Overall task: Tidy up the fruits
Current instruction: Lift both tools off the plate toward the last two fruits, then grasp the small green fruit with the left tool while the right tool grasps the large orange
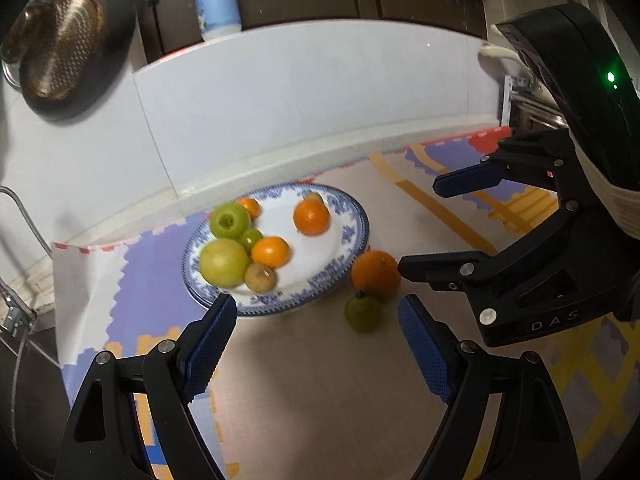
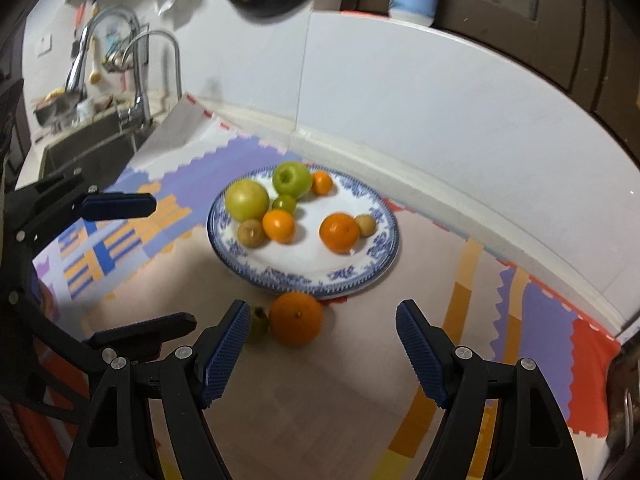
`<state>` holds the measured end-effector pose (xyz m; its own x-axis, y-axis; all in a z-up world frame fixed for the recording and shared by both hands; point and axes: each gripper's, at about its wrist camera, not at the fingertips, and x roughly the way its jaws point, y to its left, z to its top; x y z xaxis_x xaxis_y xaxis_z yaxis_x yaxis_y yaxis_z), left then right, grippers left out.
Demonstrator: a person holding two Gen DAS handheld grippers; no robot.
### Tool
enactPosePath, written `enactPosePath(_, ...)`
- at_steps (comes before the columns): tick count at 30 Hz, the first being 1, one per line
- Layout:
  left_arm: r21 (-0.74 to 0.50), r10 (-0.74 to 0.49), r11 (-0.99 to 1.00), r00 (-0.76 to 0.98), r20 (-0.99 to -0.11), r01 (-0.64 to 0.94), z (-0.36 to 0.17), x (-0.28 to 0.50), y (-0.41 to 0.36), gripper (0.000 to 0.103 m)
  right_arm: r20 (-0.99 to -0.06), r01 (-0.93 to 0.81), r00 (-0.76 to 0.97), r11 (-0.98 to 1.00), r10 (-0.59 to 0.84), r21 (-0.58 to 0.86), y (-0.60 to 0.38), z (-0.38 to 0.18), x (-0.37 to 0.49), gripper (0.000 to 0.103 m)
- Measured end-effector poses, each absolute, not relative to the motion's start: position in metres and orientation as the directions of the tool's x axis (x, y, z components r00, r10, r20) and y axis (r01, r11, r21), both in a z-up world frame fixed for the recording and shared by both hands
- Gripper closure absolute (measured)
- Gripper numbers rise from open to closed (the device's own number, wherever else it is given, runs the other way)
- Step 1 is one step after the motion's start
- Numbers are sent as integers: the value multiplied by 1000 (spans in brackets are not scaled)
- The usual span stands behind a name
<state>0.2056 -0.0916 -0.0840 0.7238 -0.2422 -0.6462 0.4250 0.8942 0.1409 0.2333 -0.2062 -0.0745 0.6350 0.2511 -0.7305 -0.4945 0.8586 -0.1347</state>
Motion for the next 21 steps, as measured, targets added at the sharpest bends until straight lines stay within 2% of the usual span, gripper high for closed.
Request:
enactPosePath(5, 120, -266, 878, 681, -682, 463, -101, 215, -96, 24, -772, -537, 591, 828, 233, -161, -204, -94, 240, 29)
enactPosePath(7, 116, -276, 867, 660, -698, 485, -108, 219, -98, 34, -786, -562, 574, 809, 231, -173, -202, -102, 242, 29)
enactPosePath(9, 107, -290, 855, 638, -714, 508, -114, 223, -100, 37, -799, -585, 557, 790, 227, -183, -199, -109, 244, 35)
enactPosePath(12, 98, -309, 838, 614, -726, 537, -119, 227, -102, 43, -817, -609, 530, 772, 227, -180, -198, -117, 249, 38)
enactPosePath(21, 58, -356, 805, 559, -749, 591, -126, 241, -110, 51, -827, -668, 499, 722, 258, -178, -190, -124, 259, 44)
